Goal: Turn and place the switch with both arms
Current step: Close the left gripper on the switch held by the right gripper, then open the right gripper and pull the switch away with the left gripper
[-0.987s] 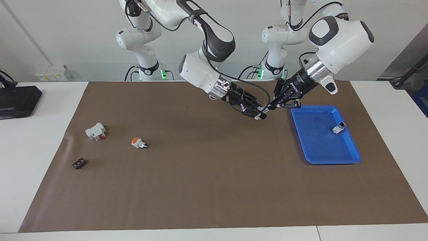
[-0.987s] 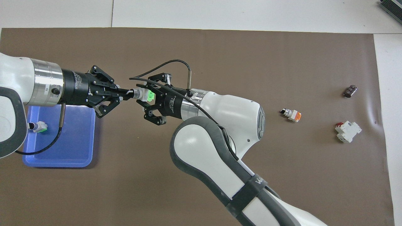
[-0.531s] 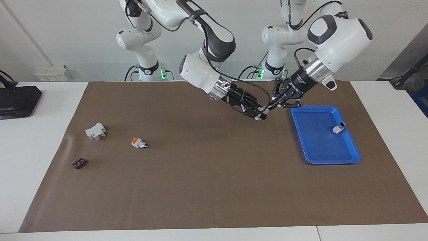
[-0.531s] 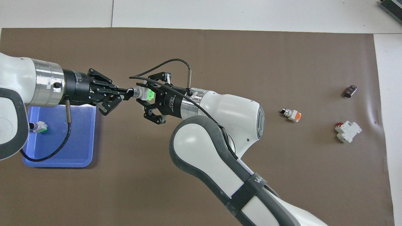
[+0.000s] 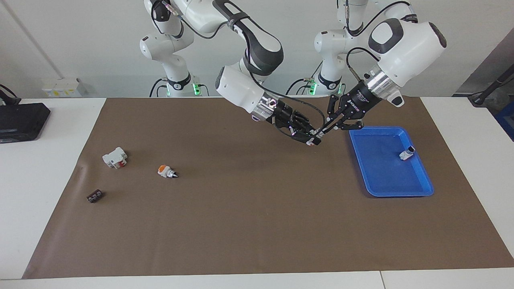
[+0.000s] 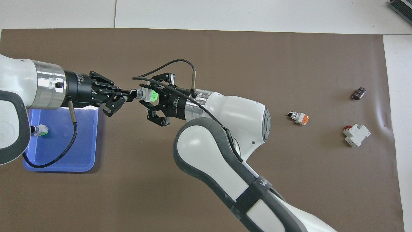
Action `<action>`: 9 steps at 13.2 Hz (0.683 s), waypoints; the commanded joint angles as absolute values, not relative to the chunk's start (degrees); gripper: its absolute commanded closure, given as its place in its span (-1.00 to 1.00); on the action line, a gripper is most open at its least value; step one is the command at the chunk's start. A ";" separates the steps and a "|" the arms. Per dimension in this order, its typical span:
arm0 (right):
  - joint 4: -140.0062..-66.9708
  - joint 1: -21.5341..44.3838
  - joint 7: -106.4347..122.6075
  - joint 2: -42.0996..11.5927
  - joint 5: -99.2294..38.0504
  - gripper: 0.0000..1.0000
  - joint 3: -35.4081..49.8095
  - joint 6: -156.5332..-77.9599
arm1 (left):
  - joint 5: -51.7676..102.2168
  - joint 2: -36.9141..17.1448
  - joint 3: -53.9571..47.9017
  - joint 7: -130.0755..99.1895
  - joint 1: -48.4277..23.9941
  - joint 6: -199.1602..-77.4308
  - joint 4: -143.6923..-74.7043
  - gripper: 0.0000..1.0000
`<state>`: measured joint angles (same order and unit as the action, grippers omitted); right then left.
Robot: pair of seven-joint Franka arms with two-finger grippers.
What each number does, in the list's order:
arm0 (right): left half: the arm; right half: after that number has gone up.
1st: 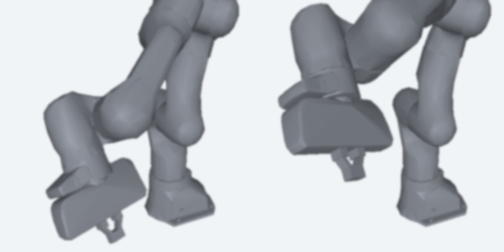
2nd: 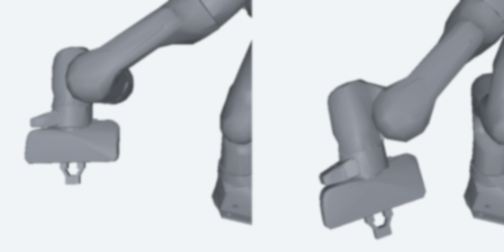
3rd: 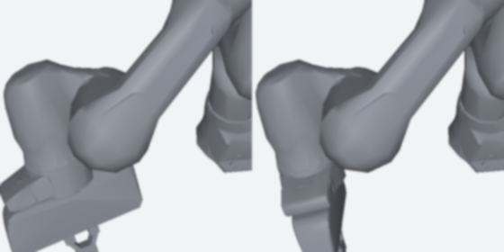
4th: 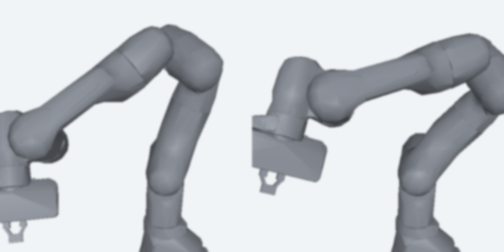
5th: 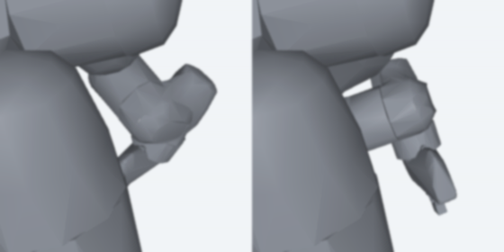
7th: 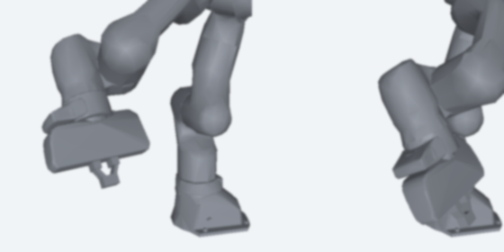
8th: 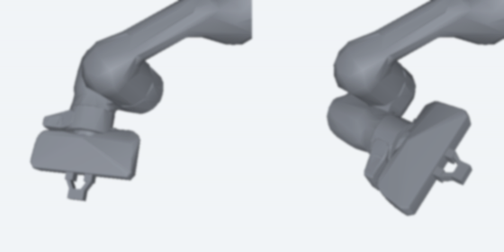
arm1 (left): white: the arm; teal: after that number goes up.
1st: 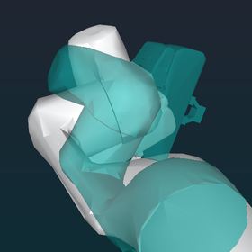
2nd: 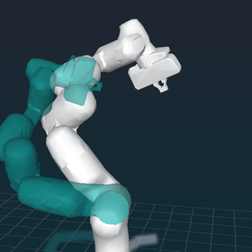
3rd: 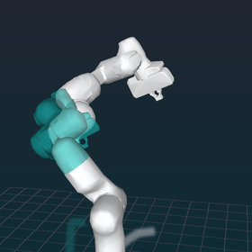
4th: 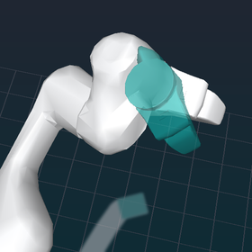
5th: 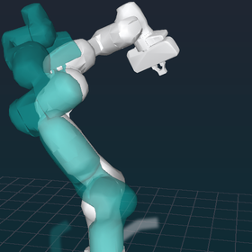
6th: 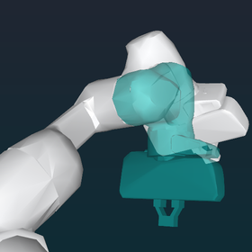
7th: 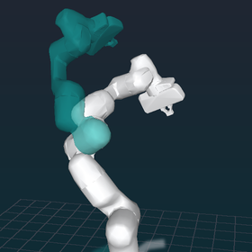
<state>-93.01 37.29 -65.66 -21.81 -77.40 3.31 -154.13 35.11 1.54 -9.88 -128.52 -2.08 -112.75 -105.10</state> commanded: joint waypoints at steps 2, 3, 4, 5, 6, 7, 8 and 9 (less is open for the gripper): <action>-93.25 37.27 -66.18 -21.09 -76.64 1.00 3.78 -154.25 | 33.22 2.02 -9.14 -130.08 -2.29 -117.86 -106.52 1.00; -93.34 37.35 -66.01 -21.09 -76.64 0.66 3.78 -154.34 | 33.22 2.02 -9.14 -129.99 -2.29 -117.86 -106.52 1.00; -93.43 37.44 -65.92 -21.09 -76.64 0.27 3.78 -154.34 | 33.22 2.02 -9.14 -129.90 -2.29 -117.95 -106.52 1.00; -93.51 37.53 -65.74 -21.01 -76.47 -0.11 3.78 -154.51 | 33.22 2.02 -9.14 -129.82 -2.29 -118.21 -106.52 1.00; -93.69 37.79 -65.05 -21.01 -76.46 -0.50 3.78 -155.03 | 33.22 2.02 -9.14 -129.73 -2.29 -118.21 -106.52 1.00; -93.87 37.88 -64.43 -20.83 -76.46 -0.62 3.78 -155.30 | 33.22 1.93 -9.14 -129.55 -2.29 -118.30 -106.52 1.00; -93.87 37.88 -64.42 -20.83 -76.46 -0.76 3.78 -155.39 | 33.22 2.02 -9.14 -129.46 -2.20 -118.21 -106.52 1.00; -93.95 37.88 -64.25 -20.83 -76.29 -0.82 3.78 -155.39 | 33.22 2.02 -9.14 -129.46 -2.20 -118.30 -106.52 1.00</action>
